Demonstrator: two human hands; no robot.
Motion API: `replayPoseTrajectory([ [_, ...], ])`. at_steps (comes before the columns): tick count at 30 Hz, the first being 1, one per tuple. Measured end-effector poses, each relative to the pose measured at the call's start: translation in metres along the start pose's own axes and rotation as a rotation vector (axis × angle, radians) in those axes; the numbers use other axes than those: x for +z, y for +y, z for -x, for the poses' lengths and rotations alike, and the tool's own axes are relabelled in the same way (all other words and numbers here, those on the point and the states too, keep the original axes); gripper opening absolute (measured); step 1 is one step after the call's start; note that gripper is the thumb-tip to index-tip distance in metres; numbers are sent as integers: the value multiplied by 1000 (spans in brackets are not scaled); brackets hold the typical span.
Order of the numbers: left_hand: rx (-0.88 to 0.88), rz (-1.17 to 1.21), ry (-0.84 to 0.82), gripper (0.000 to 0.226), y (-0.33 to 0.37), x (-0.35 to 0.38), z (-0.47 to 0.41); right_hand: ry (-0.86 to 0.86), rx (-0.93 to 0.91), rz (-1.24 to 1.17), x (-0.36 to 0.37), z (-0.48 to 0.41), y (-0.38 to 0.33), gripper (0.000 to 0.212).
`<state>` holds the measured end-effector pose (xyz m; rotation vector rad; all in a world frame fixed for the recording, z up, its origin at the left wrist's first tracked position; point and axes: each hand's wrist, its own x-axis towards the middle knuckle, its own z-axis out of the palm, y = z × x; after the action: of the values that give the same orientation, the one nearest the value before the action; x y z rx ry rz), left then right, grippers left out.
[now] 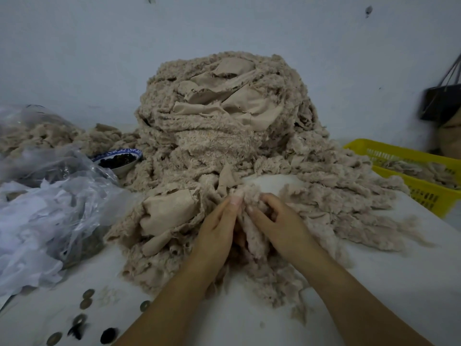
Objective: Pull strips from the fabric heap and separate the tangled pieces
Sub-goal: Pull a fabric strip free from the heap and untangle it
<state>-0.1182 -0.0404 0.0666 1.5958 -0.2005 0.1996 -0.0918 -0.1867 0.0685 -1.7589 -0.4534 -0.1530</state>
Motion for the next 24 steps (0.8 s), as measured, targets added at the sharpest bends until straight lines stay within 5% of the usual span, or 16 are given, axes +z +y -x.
replayPoseTrajectory([
  [6,73,-132,204,39,0,-5,-4,94,69,56,-14,-2,1,24],
  [11,42,-365,236,16,-8,-16,-10,604,56,-1039,-70,-18,-7,29],
  [12,24,-409,222,19,-8,-17,-11,622,101,-1024,-73,-18,-2,34],
  [14,-3,-490,179,32,-9,-16,-14,646,254,-626,-61,-17,9,40],
  [18,-5,-628,105,27,-11,-13,-14,456,176,-56,-23,-11,8,42],
  [24,128,-641,158,13,-13,-14,-15,234,155,72,-17,-6,12,42],
])
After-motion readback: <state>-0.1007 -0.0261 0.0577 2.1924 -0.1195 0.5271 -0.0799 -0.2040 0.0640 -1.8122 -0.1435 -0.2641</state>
